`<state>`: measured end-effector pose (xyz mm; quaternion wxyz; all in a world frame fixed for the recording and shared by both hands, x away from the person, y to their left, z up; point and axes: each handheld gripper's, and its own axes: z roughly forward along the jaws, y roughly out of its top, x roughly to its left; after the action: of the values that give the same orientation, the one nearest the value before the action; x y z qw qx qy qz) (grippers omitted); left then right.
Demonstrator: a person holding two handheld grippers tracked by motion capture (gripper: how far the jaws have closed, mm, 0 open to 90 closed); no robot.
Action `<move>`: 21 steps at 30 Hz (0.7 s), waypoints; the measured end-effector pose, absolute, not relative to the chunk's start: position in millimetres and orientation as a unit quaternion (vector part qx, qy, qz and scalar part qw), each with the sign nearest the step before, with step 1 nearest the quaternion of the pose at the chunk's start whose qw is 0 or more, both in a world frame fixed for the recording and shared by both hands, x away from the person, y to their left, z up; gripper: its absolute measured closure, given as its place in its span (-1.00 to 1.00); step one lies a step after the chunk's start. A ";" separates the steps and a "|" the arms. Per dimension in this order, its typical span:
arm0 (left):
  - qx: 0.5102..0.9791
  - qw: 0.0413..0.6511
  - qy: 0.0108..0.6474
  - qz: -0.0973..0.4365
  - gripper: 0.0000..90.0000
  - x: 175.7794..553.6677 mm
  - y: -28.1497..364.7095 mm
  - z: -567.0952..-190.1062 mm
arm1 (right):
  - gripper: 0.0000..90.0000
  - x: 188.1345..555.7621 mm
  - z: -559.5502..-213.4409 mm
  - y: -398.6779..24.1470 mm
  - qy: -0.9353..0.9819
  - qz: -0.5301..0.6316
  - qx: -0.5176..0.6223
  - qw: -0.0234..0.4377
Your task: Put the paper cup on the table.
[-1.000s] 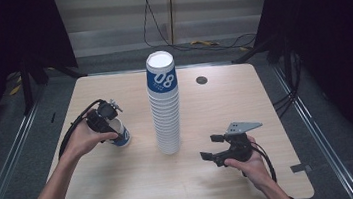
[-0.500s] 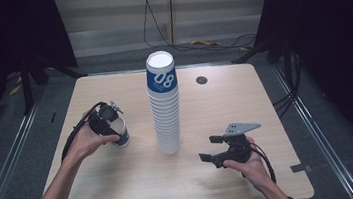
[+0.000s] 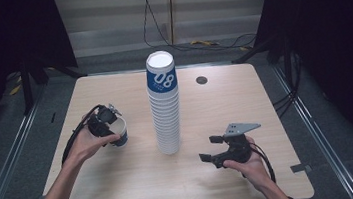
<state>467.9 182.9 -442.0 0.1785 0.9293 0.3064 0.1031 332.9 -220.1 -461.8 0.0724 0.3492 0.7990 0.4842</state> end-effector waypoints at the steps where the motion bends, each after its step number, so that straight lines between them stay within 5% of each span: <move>1: 0.928 0.181 0.310 0.100 -0.67 467.9 184.0 -443.2 | -0.62 333.0 -461.7 -220.0 0.800 0.483 0.349 0.072; 21: 0.907 0.233 0.340 0.084 -0.62 458.4 205.2 -460.1 | -0.62 333.2 -462.2 -218.7 0.803 0.480 0.347 0.070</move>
<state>458.4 205.2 -460.1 0.2327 0.9073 0.3398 0.0844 333.2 -218.7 -462.2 0.0699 0.3470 0.8026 0.4801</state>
